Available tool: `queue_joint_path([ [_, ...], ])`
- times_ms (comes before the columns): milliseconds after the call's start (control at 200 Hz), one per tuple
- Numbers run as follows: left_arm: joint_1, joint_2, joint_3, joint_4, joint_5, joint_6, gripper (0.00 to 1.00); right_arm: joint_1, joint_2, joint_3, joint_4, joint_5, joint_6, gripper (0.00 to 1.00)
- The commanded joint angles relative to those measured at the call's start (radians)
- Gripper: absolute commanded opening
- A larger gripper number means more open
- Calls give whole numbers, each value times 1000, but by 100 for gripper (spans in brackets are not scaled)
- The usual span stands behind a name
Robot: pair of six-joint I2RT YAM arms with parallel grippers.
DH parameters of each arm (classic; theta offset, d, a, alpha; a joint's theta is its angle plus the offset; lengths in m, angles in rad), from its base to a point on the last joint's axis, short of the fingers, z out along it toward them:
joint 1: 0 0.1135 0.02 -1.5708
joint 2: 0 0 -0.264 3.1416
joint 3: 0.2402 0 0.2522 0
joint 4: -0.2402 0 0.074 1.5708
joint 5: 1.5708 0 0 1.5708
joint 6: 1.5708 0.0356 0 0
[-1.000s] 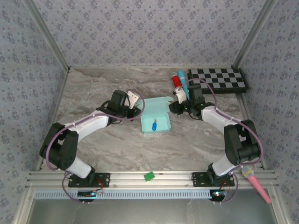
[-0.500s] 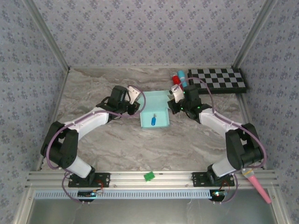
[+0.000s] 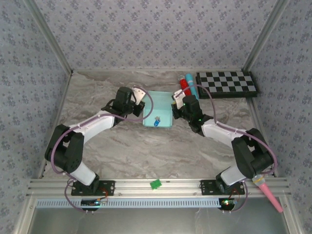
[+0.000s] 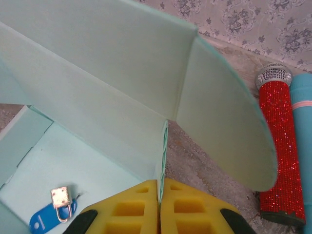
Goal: Fold the paper box
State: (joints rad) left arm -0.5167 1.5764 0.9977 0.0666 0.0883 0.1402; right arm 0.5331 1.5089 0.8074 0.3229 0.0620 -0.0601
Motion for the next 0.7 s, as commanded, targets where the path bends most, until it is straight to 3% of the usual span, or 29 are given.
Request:
queue_joint_path([
  [0,-4,5,-15,66,18,-20,0,16,22,9,79,40,15,8],
  [500,-5,38,-25,45,19,-120,0,16,83,36,83,65,81,8],
  [695,-5,41,-36,58,8,-167,7,26,89,15,126,116,131,7],
])
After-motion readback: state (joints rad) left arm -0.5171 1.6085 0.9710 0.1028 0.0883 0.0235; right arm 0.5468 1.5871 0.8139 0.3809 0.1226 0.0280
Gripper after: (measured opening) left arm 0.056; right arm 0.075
